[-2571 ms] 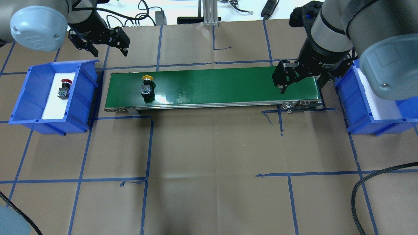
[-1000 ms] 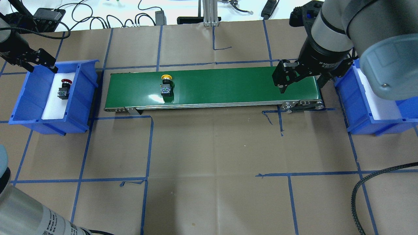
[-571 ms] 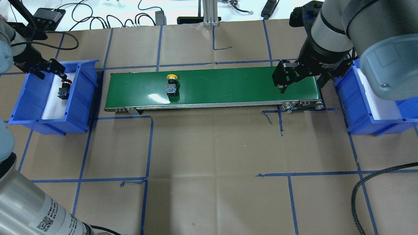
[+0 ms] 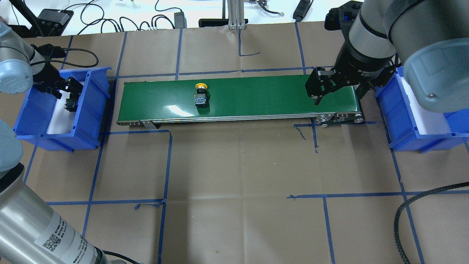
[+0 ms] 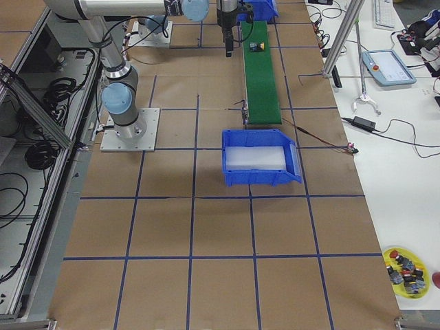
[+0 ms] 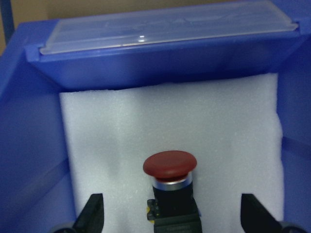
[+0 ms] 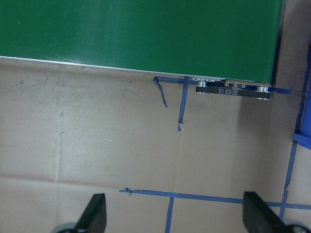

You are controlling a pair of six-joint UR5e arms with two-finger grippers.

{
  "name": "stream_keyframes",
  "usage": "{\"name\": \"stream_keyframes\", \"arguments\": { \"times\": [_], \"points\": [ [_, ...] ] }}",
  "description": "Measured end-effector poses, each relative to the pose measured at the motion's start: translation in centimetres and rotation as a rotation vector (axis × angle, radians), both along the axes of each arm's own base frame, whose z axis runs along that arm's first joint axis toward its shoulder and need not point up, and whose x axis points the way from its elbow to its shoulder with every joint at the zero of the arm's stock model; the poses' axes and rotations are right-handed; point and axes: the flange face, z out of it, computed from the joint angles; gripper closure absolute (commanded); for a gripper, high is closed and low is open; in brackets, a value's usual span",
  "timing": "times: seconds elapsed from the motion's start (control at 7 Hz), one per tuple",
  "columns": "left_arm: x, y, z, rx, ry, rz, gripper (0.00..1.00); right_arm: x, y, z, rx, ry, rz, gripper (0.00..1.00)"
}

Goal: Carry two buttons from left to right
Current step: 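Return the left gripper to the bin and grasp the red-capped button, then lift the red button and carry it onto the conveyor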

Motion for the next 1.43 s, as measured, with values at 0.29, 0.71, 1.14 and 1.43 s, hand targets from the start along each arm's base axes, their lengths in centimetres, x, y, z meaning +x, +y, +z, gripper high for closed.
{"name": "stream_keyframes", "arguments": {
  "times": [0.29, 0.71, 1.14, 1.43],
  "points": [
    [-0.2, 0.4, -0.3, -0.009, -0.007, 0.005, 0.45, 0.0, 0.0, 0.0, 0.0, 0.001, 0.0, 0.0],
    [-0.4, 0.4, 0.3, -0.019, -0.012, 0.035, 0.95, 0.0, 0.0, 0.0, 0.0, 0.001, 0.0, 0.0],
    [-0.3, 0.1, 2.3, -0.035, -0.02, 0.055, 1.0, 0.0, 0.0, 0.0, 0.0, 0.001, 0.0, 0.0],
    [-0.6, 0.6, 6.5, -0.049, -0.028, 0.059, 0.99, 0.0, 0.0, 0.0, 0.0, 0.0, 0.0, 0.0]
  ]
}}
